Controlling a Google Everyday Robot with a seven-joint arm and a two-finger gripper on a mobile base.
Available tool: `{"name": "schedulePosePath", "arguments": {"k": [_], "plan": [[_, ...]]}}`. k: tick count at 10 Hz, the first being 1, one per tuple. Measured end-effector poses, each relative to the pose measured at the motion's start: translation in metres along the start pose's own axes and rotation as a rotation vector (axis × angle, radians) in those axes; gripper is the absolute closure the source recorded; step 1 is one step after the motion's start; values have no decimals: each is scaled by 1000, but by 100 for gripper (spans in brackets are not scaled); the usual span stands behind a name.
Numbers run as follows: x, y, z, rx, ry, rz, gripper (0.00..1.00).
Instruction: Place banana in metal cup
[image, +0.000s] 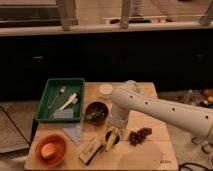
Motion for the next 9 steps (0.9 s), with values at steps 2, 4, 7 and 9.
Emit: {"name": "schedulePosePath", "arguments": {"k": [2, 4, 7, 9], "plan": [[1, 0, -1, -2, 4, -1, 20], [3, 2, -7, 4, 15, 1, 20], [9, 1, -22, 19, 42, 0, 20], [12, -1, -31, 27, 57, -4, 20]]}}
